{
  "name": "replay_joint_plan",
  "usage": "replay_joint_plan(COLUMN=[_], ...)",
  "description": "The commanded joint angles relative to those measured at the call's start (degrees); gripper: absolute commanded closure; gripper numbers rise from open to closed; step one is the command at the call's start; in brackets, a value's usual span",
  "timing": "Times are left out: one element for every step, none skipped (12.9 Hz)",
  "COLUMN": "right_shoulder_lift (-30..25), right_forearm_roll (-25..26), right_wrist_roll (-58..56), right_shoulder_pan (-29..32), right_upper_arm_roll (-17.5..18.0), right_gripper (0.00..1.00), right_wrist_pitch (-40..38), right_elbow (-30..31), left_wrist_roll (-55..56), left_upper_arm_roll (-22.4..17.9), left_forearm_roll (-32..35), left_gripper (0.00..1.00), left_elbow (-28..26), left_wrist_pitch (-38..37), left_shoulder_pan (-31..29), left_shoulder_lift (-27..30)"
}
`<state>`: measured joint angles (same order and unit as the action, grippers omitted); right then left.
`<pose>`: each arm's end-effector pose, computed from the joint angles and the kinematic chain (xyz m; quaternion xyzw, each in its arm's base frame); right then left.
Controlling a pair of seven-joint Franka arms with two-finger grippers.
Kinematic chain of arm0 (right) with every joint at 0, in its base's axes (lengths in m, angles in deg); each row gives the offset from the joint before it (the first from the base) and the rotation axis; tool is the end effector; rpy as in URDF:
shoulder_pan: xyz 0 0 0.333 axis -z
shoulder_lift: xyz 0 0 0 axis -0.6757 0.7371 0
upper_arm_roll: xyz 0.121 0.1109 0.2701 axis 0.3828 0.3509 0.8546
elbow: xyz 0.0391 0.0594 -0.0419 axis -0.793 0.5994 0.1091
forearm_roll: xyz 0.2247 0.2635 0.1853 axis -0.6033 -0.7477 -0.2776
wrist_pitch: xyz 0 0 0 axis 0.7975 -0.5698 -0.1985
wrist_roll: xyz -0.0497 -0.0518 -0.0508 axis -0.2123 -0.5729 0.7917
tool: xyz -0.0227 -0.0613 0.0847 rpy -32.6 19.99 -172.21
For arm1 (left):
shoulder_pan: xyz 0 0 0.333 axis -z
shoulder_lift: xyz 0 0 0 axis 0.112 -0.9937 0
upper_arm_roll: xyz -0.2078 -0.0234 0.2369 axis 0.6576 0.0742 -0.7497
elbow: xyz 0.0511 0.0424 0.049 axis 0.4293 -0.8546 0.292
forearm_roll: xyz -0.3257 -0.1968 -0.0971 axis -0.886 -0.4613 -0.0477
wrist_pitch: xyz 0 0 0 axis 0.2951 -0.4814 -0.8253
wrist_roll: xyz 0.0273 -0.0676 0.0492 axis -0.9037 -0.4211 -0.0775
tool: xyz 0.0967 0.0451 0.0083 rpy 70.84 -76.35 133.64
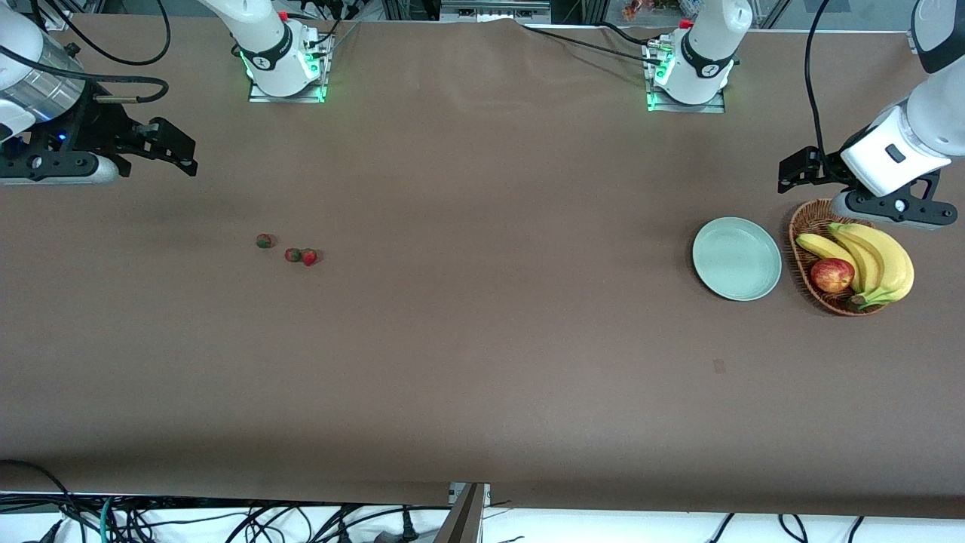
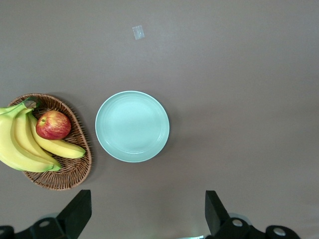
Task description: Collect all strawberries into plate
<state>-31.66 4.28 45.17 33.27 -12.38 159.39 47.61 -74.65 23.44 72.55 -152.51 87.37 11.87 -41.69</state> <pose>0.5434 0.0881 0.6212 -0.9999 -0.0074 0.0122 0.0081 0.5476 -0.0260 0.5568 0.9949 -0.0742 -0.0687 0.0032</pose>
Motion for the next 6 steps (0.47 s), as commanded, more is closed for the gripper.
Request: replay_joint_plan(right_shoulder_lift=[-0.1,0.0,0.5,0.5,0.5,0.6], right_forearm_roll=[0.6,0.3,0.2,0.2,0.2,0.7], right_wrist_roll=[0.0,-0.1,-0.1,-0.1,-0.1,-0.3], right_shoulder_pan=[0.4,0.4,0.5,0.4,0.4,0.4], right_upper_arm_roll=[0.3,0.4,0.3,0.3,0.2,0.2], right_gripper=[0.00,0.00,0.00,0.00,0.00,0.00], right_wrist_pitch=[-0.3,-0.4,-0.1,0.0,0.1,0.1], right_elbow=[0.4,-0.1,-0.6,-0.9,-0.9,-0.9], left_wrist_roll=[0.6,0.6,0.8,1.5,1.5,1.5], left_upper_arm_roll=[-0.2,-0.2,-0.2,-0.2,-0.2,-0.2], left_forearm_roll=[-0.8,-0.9,-1.1,-1.1,-1.1,-1.1], left_gripper=[0.00,0.00,0.00,0.00,0.00,0.00], left_elbow=[0.0,0.1,0.1,0.1,0.2,0.1], left_wrist_pitch=[0.1,0.2,0.2,0.2,0.2,0.2], left_shoulder_pan=[0.1,0.1,0.1,0.1,0.1,0.1], left_shoulder_lift=[0.7,0.6,0.6,0.6,0.5,0.5])
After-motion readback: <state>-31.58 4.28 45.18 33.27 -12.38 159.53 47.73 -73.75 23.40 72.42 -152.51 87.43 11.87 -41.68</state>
